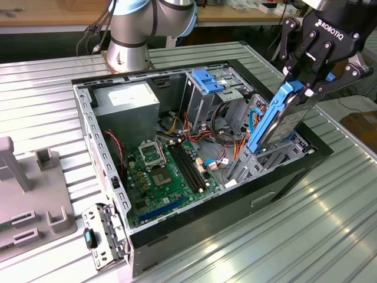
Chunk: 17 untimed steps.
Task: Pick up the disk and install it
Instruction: 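Pick up the disk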
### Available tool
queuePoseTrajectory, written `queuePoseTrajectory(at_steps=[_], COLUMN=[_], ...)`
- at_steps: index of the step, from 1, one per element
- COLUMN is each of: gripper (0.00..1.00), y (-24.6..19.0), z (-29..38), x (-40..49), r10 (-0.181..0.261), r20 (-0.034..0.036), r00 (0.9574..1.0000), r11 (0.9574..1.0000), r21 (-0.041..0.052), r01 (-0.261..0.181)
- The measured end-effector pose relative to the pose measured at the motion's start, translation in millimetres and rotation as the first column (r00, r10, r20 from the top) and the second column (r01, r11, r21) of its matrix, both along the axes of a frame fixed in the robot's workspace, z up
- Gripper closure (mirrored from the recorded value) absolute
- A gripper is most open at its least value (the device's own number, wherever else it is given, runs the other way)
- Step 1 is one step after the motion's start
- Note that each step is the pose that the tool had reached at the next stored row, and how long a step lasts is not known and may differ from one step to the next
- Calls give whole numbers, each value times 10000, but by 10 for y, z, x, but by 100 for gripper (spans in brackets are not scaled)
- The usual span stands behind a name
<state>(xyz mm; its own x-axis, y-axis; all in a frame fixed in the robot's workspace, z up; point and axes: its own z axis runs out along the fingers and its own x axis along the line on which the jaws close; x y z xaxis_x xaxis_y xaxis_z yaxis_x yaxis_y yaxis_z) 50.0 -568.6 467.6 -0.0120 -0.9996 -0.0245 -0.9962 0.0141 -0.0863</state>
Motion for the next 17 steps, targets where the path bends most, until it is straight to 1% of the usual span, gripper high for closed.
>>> queuePoseTrajectory(at_steps=[7, 10, 12, 15, 17], gripper=[64, 64, 64, 64, 64], y=[1, 1, 1, 1, 1], z=[-74, -145, -169, -200, -202], x=[1, 19, 31, 59, 61], r10=[-1, 0, 0, 0, -1], r20=[-11, -27, -35, -45, -46], r00=[10000, 10000, 10000, 10000, 10000], r11=[10000, 10000, 10000, 10000, 10000], r21=[-4, -2, -2, -3, -4], r01=[1, 0, 0, 0, 1])
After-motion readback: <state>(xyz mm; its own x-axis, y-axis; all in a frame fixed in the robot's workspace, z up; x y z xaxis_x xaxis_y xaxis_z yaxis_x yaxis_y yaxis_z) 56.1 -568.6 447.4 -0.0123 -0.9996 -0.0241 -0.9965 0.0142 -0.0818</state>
